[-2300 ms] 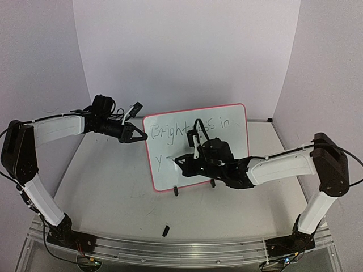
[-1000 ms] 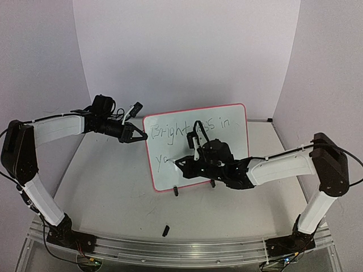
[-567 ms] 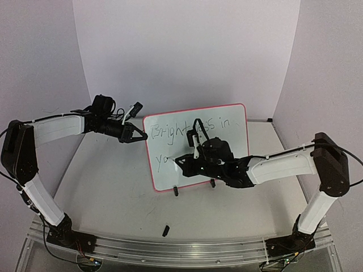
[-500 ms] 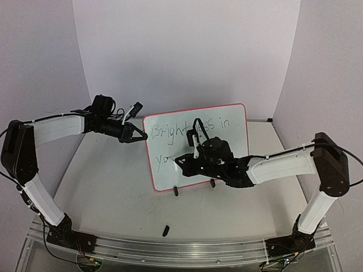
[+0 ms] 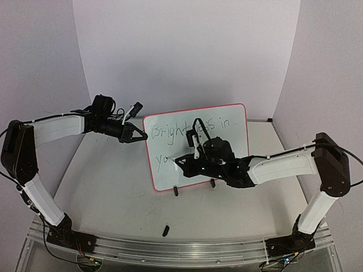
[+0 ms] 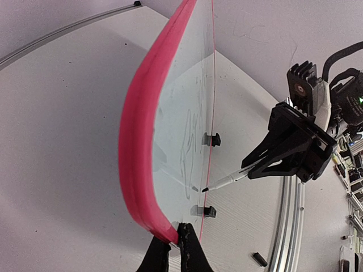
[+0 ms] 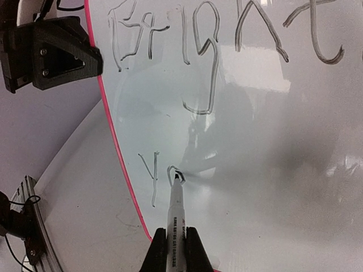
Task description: Write a sentence on the whiteboard
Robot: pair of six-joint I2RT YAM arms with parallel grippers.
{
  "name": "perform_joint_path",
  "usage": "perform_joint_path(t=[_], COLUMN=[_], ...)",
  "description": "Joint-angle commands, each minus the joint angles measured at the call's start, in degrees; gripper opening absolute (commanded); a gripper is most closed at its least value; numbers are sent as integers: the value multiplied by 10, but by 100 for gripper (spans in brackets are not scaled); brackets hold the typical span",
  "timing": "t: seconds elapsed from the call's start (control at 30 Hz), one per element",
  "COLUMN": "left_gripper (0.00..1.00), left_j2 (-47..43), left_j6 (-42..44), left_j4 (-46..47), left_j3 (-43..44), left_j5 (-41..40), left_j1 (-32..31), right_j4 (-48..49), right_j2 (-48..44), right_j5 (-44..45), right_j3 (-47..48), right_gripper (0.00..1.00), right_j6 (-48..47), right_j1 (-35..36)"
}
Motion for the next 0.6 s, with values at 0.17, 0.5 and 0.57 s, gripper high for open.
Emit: perform_joint_path(t=[0.17, 0.5, 0.57], left_gripper=[0, 0, 0], left_j2=[3, 2, 2], left_j6=[73, 74, 73], left_j4=[-19, -19, -19], left_j3=[3, 3, 3], left_j5=[-49, -49, -49], left_j1=[-17, -18, -18], right_j4=[18, -1, -3], right_j2=[-36, -12, -9], right_j5=[4, 38, 41], right_j3=[-4, 13, 14], right_gripper=[0, 0, 0], right_j6=[-18, -18, -17], right_j1=[-3, -4, -5])
